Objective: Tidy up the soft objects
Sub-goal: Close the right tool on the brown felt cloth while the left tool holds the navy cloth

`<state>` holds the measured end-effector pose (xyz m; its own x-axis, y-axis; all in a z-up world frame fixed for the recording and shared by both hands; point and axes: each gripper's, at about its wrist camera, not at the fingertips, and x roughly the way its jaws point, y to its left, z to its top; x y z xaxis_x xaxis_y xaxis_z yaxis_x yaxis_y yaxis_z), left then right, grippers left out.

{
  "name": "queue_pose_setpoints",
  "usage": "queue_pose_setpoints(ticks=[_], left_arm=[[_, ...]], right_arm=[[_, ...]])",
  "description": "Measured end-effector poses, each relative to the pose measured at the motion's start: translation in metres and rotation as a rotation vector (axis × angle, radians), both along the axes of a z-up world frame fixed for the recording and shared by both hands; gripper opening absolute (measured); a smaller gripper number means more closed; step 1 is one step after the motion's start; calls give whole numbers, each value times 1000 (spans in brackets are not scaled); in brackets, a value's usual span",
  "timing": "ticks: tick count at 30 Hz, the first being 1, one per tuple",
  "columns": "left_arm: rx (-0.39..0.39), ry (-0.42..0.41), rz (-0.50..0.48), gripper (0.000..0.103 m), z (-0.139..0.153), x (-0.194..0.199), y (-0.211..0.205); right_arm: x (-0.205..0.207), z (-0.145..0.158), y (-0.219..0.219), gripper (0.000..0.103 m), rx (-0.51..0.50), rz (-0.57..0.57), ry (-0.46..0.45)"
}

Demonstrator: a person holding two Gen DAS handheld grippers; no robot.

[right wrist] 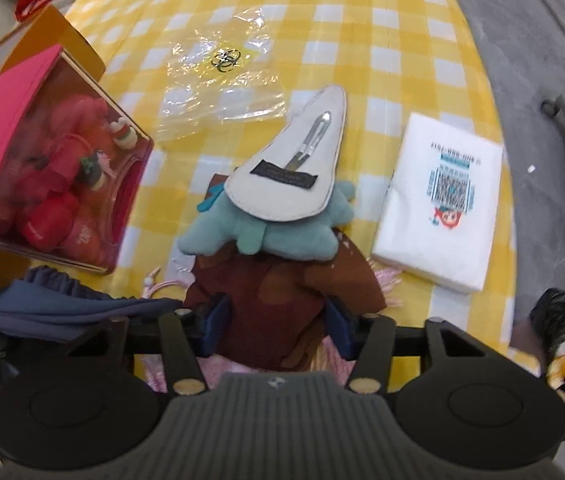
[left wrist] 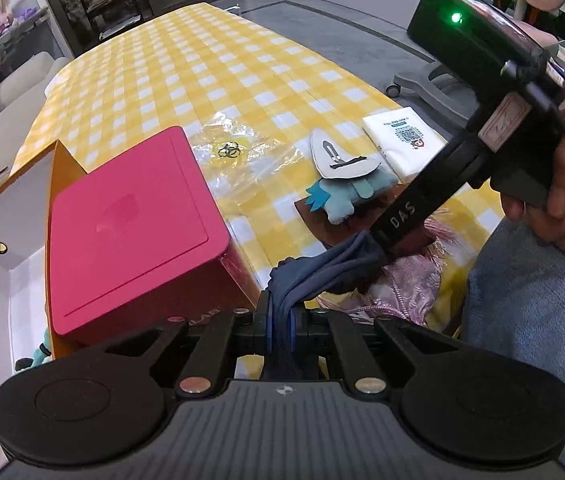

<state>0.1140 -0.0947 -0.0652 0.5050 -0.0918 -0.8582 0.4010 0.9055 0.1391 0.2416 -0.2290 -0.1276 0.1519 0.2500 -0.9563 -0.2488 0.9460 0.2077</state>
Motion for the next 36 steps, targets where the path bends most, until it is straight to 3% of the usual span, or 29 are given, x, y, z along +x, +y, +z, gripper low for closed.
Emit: queue_pose_setpoints(ticks=[6, 11, 16, 18, 25, 26, 27, 29, 32, 36], left_arm=[[-4, -20, 19, 8, 4, 0, 1], [-16, -43, 34, 8, 12, -2, 6], [-36, -52, 42, 8, 17, -5, 8], [-44, -60, 46, 8, 21, -7, 9], [-63, -79, 56, 8, 29, -11, 12], [-63, -82, 56, 8, 29, -13, 12], [-63, -84, 57, 8, 30, -14, 12], [-63, -88, 60, 8, 31, -16, 13], [-65, -84, 63, 8, 30, -14, 14], [-61, -71, 58, 8, 24, -11, 10]], right_arm=[[-7, 1, 19, 16, -121, 70, -74], [-2, 5, 3, 14, -33, -7, -56], [-3, 23, -12, 21, 80, -89, -58], [-1, 28, -11, 0, 86, -100, -72], [-3, 50, -6, 2, 86, -85, -124], [-4, 52, -3, 11, 68, -74, -135], [-6, 52, -2, 32, 47, -66, -138], [-5, 46, -1, 45, 13, -56, -112], [-5, 38, -6, 45, -17, -86, -69], [-9, 29, -17, 45, 30, -156, 2]])
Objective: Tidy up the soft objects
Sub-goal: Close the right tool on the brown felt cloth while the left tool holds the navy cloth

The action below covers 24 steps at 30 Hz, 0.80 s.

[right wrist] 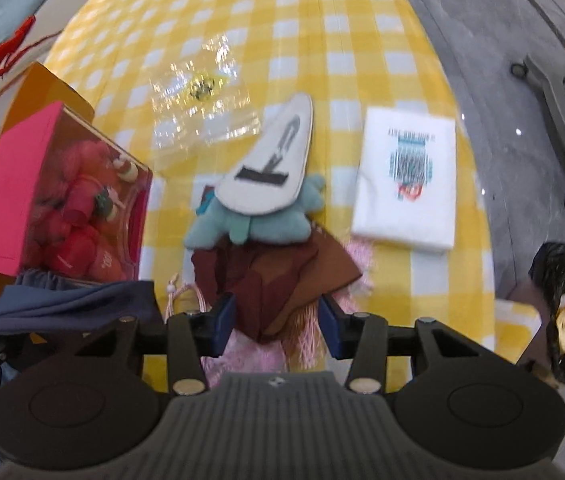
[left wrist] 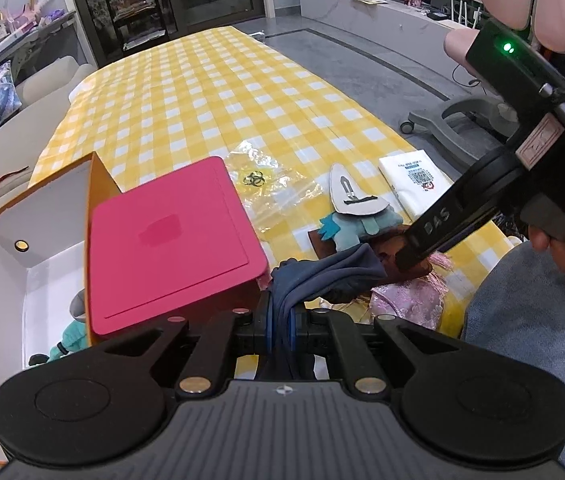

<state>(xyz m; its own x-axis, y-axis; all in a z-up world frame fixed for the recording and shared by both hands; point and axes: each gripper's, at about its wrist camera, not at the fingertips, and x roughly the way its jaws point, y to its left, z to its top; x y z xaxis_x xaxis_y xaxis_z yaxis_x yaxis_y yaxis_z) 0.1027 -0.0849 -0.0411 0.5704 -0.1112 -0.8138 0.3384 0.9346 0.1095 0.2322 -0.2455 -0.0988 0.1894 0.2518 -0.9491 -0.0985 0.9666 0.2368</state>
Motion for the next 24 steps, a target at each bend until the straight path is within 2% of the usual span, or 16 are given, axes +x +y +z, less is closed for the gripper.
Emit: queue_pose_setpoints(ticks=[5, 7, 9, 10, 14, 21, 24], left_arm=[[6, 14, -5, 8, -4, 2, 0], [8, 18, -2, 8, -5, 4, 0], [9, 24, 0, 8, -6, 5, 1], [9, 26, 0, 8, -7, 6, 1], [6, 32, 2, 8, -8, 8, 2], [0, 24, 5, 8, -4, 7, 4], [50, 13, 5, 8, -4, 4, 2]], right_arm=[[-3, -13, 9, 47, 16, -9, 49], [-1, -14, 12, 34, 32, -21, 44], [2, -13, 15, 4, 27, -24, 24], [3, -13, 17, 0, 23, -19, 19], [5, -10, 20, 0, 32, -12, 2], [-2, 25, 17, 0, 73, -3, -109], [0, 32, 19, 5, 44, 45, -129]])
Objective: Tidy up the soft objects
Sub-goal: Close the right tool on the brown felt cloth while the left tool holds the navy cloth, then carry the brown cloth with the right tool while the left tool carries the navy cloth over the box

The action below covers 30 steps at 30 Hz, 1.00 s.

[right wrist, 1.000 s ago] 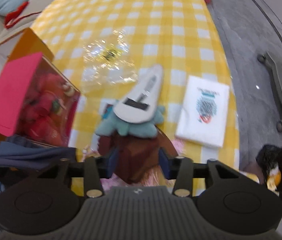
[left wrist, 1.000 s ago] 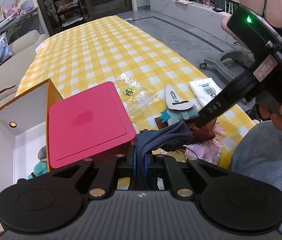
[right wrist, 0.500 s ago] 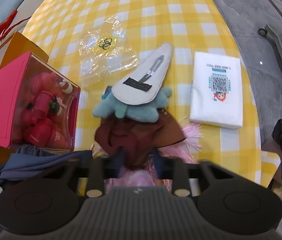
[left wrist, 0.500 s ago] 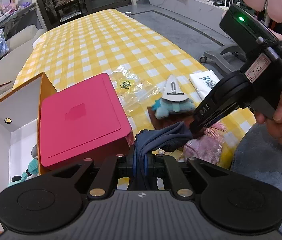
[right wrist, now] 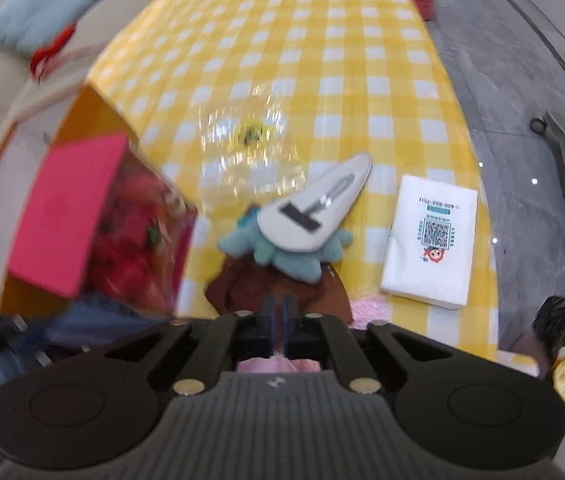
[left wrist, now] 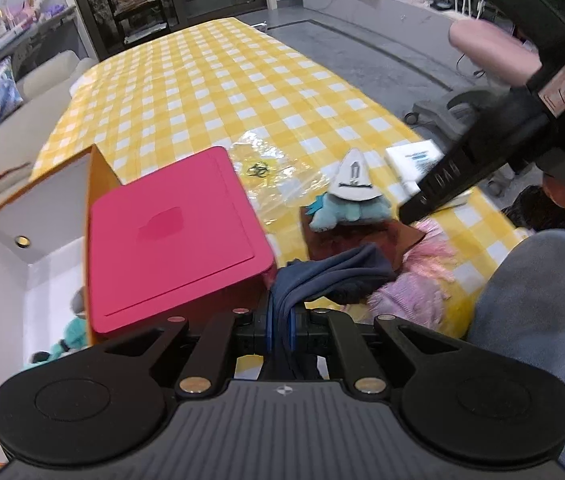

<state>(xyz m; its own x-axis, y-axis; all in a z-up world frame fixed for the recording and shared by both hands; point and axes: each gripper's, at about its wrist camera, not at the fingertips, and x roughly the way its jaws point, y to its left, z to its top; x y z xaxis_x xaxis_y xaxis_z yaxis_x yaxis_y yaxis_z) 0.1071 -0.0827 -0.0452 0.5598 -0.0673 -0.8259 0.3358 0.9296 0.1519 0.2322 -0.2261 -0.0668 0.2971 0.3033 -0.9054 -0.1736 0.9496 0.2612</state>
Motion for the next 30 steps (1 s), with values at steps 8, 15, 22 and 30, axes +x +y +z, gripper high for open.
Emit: queue_pose_setpoints(ticks=[8, 15, 22, 30], left_arm=[[113, -13, 6, 8, -4, -6, 6], [94, 29, 42, 8, -15, 2, 19], [66, 64, 50, 8, -23, 10, 22], [39, 77, 49, 8, -24, 10, 23]], right_arm=[[-14, -21, 29, 41, -124, 327, -41], [-5, -41, 65, 50, -195, 484, -52], [16, -63, 80, 46, -226, 433, -6], [19, -63, 80, 5, -280, 428, -26]])
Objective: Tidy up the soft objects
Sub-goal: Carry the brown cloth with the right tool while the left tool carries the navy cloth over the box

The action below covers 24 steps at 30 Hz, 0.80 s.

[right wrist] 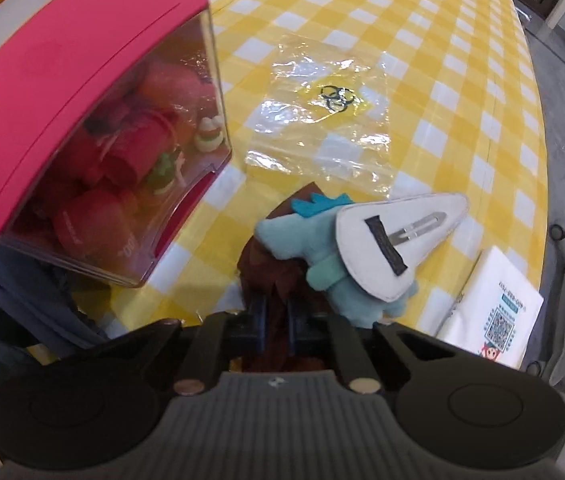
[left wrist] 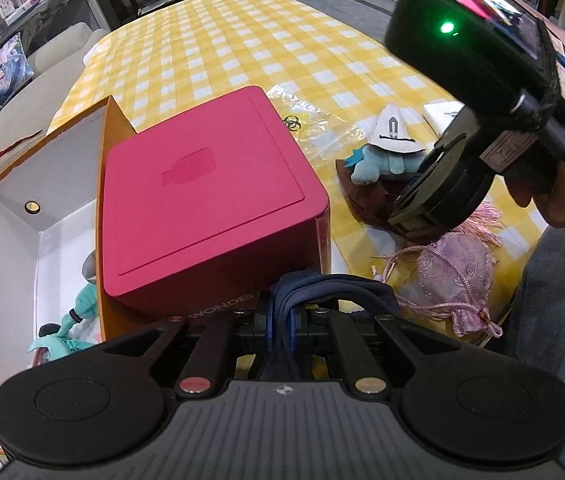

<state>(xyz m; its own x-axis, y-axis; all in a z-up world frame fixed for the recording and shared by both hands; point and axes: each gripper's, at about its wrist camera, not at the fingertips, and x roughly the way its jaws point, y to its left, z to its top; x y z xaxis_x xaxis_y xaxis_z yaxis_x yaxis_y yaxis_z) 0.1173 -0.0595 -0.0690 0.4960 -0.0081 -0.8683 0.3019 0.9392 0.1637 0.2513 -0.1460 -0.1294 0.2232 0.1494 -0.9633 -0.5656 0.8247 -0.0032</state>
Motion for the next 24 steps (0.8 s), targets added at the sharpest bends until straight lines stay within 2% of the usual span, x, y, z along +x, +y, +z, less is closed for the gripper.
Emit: queue_pose_setpoints(ticks=[5, 12, 17, 24], left_arm=[[-41, -19, 12, 8, 13, -3, 8], [-91, -88, 33, 8, 40, -12, 18], [-110, -183, 62, 8, 69, -26, 28], [-98, -323, 147, 7, 103, -45, 54]], right_arm=[[1, 15, -10, 5, 44, -30, -20], [-11, 77, -23, 5, 162, -39, -78], [-26, 113, -28, 5, 263, -63, -87], [-69, 167, -18, 5, 375, -51, -175]])
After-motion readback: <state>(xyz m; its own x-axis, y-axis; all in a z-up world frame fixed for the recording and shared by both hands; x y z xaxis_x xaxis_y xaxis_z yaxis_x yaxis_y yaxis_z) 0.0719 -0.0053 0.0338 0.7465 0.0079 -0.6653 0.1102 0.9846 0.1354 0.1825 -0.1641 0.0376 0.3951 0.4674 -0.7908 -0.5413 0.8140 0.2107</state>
